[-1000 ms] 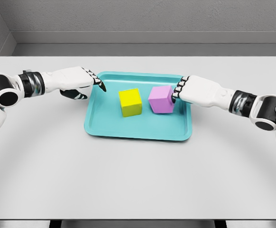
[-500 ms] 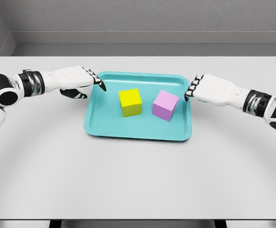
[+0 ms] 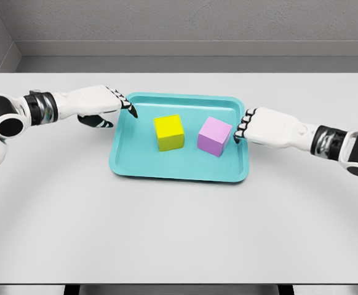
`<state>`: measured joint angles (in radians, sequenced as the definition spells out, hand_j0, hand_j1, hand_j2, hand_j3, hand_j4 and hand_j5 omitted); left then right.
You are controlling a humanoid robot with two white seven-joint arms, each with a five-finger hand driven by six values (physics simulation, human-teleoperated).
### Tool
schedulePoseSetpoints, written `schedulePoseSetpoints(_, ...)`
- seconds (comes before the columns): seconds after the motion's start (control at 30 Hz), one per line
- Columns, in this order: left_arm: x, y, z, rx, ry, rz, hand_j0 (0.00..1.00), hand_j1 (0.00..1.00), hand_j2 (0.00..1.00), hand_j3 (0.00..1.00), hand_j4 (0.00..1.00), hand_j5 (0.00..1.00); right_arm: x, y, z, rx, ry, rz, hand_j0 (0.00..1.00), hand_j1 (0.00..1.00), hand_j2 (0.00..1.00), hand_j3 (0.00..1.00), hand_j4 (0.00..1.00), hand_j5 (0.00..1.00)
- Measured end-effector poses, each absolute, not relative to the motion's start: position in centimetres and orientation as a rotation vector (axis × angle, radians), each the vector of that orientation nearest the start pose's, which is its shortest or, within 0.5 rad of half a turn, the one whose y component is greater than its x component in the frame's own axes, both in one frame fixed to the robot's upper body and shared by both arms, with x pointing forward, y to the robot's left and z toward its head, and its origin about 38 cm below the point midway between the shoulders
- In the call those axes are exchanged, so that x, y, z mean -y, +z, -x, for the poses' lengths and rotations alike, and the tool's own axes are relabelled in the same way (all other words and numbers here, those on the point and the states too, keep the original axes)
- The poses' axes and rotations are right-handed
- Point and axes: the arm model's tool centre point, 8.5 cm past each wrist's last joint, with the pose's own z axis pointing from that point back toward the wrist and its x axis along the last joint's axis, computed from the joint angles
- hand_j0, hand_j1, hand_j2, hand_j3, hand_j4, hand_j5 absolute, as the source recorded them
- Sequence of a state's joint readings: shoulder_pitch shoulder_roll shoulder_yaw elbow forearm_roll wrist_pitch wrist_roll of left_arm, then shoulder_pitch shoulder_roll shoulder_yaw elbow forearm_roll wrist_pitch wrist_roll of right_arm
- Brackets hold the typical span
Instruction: Push two cubes
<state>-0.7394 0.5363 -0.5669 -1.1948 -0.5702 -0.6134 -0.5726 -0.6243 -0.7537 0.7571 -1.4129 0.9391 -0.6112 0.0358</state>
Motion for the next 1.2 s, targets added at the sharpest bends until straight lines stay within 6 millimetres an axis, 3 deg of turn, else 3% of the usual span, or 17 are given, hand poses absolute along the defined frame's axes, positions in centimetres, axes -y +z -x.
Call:
schedulePoseSetpoints(0.53, -24.9, 19.5, -49.0, 1.405, -2.062, -0.409, 0.71, 0.71, 0.71, 0.71, 0.71, 0.71, 24.4, 15.2, -43.5, -1.843, -2.742, -0.809, 0.48, 0.48, 0.48, 0.48, 0.48, 0.48)
schedulePoseSetpoints(1.2, -24.8, 19.8, -49.1, 1.409, -2.063, -0.413, 0.71, 0.71, 0.71, 0.71, 0.71, 0.71, 23.8, 16.0, -45.3, -1.852, -2.725, -0.858, 0.48, 0.48, 0.48, 0.48, 0.48, 0.48)
